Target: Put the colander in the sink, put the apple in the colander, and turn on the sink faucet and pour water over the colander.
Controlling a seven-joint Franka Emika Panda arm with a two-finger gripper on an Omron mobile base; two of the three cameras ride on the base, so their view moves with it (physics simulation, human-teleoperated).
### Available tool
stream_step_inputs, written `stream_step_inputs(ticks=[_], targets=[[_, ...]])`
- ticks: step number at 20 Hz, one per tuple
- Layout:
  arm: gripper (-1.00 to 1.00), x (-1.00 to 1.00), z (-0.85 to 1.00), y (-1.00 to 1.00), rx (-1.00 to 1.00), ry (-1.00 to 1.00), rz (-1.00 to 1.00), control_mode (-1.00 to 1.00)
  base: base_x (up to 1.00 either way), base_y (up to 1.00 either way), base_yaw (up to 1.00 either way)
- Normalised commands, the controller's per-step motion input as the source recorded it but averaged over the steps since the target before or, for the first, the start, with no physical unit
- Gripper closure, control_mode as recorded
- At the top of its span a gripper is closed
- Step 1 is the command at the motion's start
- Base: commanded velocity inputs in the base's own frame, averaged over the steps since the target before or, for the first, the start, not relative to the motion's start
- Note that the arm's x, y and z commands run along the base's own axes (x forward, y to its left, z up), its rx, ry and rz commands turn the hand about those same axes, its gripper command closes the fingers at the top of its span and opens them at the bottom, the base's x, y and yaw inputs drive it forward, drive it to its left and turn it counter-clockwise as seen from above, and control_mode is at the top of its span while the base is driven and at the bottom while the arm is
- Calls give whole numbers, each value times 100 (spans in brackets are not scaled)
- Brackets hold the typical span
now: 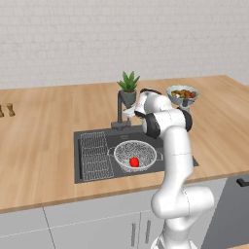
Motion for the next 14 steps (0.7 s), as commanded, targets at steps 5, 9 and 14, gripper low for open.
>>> stream_step_inputs(ticks=[5, 9, 14], targets=[[100, 1, -16, -60, -4, 0, 0, -100, 0, 0, 0], [100, 0, -18, -60, -4, 0, 0, -100, 0, 0, 0], [100, 0, -18, -54, -4, 0, 0, -100, 0, 0, 0]])
